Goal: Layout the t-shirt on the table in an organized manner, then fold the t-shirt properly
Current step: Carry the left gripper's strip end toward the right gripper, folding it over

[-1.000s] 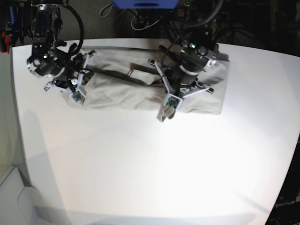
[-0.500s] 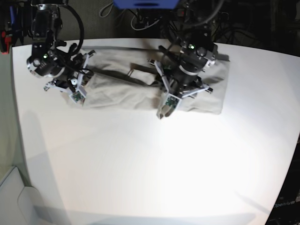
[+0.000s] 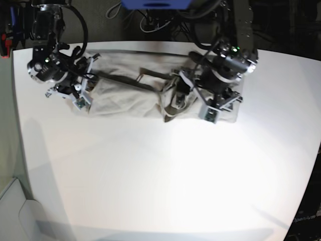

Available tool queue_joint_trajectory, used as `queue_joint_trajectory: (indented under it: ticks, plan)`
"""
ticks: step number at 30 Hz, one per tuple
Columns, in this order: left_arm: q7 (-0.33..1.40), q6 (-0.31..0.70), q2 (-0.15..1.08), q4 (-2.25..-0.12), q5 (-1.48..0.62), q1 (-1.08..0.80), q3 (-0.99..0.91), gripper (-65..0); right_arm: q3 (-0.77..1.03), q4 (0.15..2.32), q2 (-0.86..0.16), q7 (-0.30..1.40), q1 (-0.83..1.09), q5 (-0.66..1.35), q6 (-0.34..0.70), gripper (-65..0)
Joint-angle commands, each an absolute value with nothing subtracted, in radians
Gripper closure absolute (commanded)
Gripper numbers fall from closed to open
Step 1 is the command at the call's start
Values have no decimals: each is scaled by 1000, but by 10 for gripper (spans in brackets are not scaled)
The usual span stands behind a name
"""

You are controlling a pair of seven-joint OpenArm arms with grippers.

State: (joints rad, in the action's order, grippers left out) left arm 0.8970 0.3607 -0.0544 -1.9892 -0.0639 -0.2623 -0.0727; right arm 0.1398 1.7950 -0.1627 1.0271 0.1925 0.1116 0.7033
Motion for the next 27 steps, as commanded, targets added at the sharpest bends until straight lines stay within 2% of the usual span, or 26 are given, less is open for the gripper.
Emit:
queue_joint_trajectory:
  ticks: [1, 4, 10, 13, 16, 18, 19, 24, 27]
  plan:
    - [874, 352, -48, -1998, -88, -252, -107, -423, 143, 1813, -170, 1012, 185, 122, 698, -261]
    - [875, 352, -31, -1969, -116, -252, -191, -423, 143, 1813, -170, 1009, 186, 122, 698, -261]
    - [878, 349, -36, -1931, -104, -257, -193, -414, 143, 1813, -170, 1010, 183, 122, 698, -260]
    - [903, 348, -35, -1917, -102, -268, -193, -315, 143, 1813, -170, 1012, 180, 122, 698, -260]
    - [983, 349, -31, -1906, -48, -263, -173, -155, 148, 1813, -170, 1012, 179, 122, 698, -260]
    - [1033, 360, -28, -1874, -5, -259, -93, -83, 148, 1813, -170, 1012, 179, 122, 698, -260]
    - [1055, 360, -15, -1859, 18, -245, -36, -69, 148, 1813, -170, 1012, 179, 122, 698, -260]
    - [1063, 361, 19, -1863, 27, -226, 275, -74, 143, 1813, -166, 1015, 179, 122, 698, -259]
    - [1063, 361, 15, -1928, 27, -225, 349, -74, 143, 1814, -165, 1015, 179, 122, 698, -259]
